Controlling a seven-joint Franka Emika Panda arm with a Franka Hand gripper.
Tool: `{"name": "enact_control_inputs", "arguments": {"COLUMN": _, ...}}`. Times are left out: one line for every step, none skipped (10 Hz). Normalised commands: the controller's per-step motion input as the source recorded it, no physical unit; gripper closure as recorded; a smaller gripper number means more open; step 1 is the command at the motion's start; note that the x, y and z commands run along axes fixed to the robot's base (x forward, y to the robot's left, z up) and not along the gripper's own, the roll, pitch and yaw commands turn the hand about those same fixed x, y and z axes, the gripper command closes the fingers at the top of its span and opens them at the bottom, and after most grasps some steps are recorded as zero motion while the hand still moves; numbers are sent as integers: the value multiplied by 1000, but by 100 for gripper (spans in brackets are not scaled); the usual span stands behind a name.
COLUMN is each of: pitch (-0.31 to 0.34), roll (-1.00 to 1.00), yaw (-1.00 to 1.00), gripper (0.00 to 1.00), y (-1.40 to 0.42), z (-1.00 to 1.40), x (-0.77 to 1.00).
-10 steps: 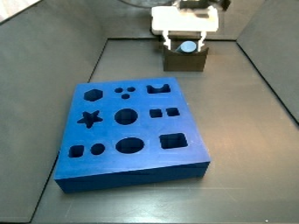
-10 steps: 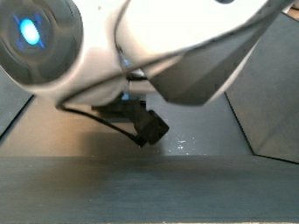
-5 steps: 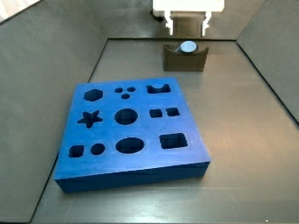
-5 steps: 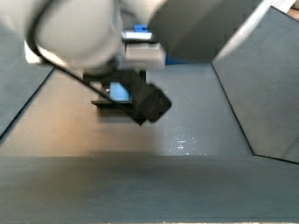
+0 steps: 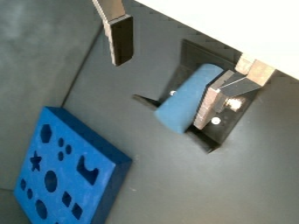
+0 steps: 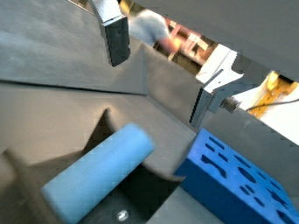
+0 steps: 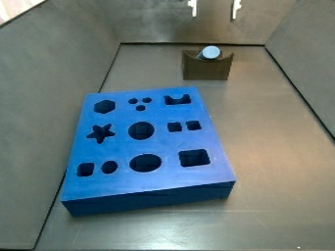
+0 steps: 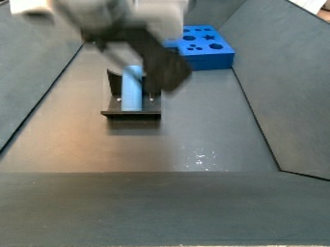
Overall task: Pick up the oval object. Move up. Place the oval object on the fixture. Regrasp the oval object. Move to above the board. Insert the oval object.
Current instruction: Regrasp the oval object.
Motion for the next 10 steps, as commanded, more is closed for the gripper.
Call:
{"name": "enact_control_inputs", "arguments": {"pitch": 40, "roll": 1000, "yaw": 44, "gripper": 0, "y": -1000, "z": 841, "x": -135}}
{"name": "enact_control_inputs", "arguments": {"pitch": 38, "roll": 1000, "yaw": 44, "gripper": 0, "y": -936, "z": 731, "x": -121}}
{"name": "enact_control_inputs", "arguments": {"pitch": 36, "roll": 1000, "yaw": 44, "gripper": 0, "y": -701, "z": 422, "x": -73}}
{"name": "enact_control_inputs", "arguments": {"pitch": 35, "roll": 1000, "yaw": 44, "gripper": 0, "y": -509, "z": 173, "x": -41}}
{"name": "enact_control_inputs", "arguments": {"pitch": 33, "roll": 1000, "yaw": 44, "gripper": 0, "y": -313, "z": -5, "x": -8}}
{"name": "enact_control_inputs", "arguments": {"pitch": 35, "roll": 1000, "yaw": 44, "gripper": 0, "y": -45, "z": 5, "x": 2}}
{"name": "enact_control_inputs", "arguments": {"pitch": 35, "roll": 1000, "yaw": 45, "gripper": 0, "y": 21, "z": 23, "x": -9}}
{"name": "enact_control_inputs", "arguments": {"pitch": 32, "roll": 1000, "yaw": 45, "gripper": 0, "y": -14, "z": 10, "x": -6}}
{"name": "enact_control_inputs", "arguments": {"pitch": 27, "roll": 1000, "yaw": 46, "gripper": 0, "y": -24, "z": -4, "x": -1}}
{"name": "enact_control_inputs", "arguments": {"pitch": 23, "roll": 1000, "yaw": 47, "gripper": 0, "y": -17, "z": -3, "x": 0}}
